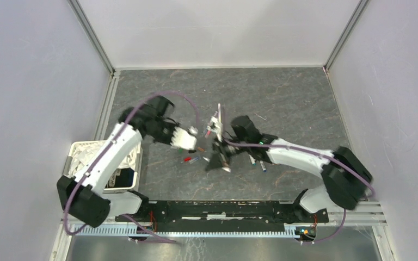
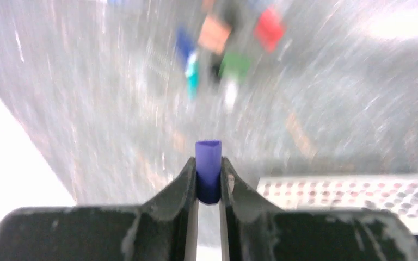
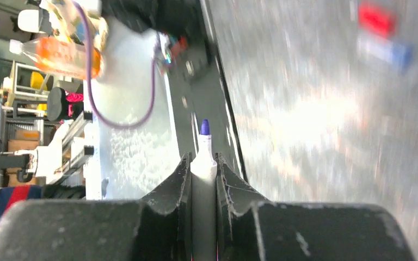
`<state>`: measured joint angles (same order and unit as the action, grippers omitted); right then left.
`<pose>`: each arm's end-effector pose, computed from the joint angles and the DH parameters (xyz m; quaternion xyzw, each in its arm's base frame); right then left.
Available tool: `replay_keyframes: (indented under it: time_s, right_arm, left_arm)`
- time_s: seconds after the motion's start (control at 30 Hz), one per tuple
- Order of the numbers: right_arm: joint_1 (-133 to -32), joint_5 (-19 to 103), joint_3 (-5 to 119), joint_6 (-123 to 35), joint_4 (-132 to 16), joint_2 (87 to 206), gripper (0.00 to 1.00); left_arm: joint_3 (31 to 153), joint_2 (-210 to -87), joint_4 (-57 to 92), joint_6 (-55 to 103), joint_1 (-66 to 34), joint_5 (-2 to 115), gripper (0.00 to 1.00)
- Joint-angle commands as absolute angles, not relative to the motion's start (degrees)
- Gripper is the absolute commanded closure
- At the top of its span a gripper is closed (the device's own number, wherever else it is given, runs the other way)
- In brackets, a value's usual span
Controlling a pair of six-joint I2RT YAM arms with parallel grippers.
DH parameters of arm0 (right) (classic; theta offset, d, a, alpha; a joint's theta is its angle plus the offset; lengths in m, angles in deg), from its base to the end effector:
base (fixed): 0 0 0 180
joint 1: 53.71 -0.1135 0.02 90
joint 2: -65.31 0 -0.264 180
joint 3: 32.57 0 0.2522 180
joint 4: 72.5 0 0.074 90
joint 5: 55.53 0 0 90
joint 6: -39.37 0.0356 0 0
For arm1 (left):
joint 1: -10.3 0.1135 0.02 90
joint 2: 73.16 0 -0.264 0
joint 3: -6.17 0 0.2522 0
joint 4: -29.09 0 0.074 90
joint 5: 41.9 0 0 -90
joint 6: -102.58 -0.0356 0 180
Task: Open the pen caps
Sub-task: Open the pen cap from the pen, then place the pen cap at the center of the board, then place the pen at the center of the board.
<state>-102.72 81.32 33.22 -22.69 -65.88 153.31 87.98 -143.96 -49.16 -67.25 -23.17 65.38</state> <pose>0.1971 0.2665 0.2346 -0.3433 0.7396 0.5584 0.1526 0.1798 -0.1315 0.3114 0.8259 0.5081 -0.0586 0.2373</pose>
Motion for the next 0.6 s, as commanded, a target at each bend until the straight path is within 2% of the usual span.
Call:
replay_keyframes:
  time_s: [0.0,0.1,0.37,0.43,0.57]
  right_arm:
    - [-99.62,86.32,16.56,-29.58,-48.17,141.68,1.0]
    - [-98.95,85.71,15.4,-29.4,-46.86,138.68,1.0]
    - [-95.39,81.85,19.37,-28.61,-48.57,137.29,1.0]
    - [-92.47,74.96,20.79,-28.38,-47.73,136.81,1.0]
    - [-87.78,51.64,23.01,-28.02,-44.28,134.44,1.0]
  left_arm:
    - [94.21,-148.48,-52.53,-82.43,-3.38,52.93,0.98]
    - [93.34,-148.59,-52.58,-81.1,-5.05,57.44,0.98]
    - [86.23,-146.43,-45.6,-61.81,-16.64,67.84,0.98]
    - [84.52,-147.17,-40.61,-56.48,-17.28,67.96,0.98]
    - [80.81,-150.99,-31.12,-48.64,-17.38,66.53,0.98]
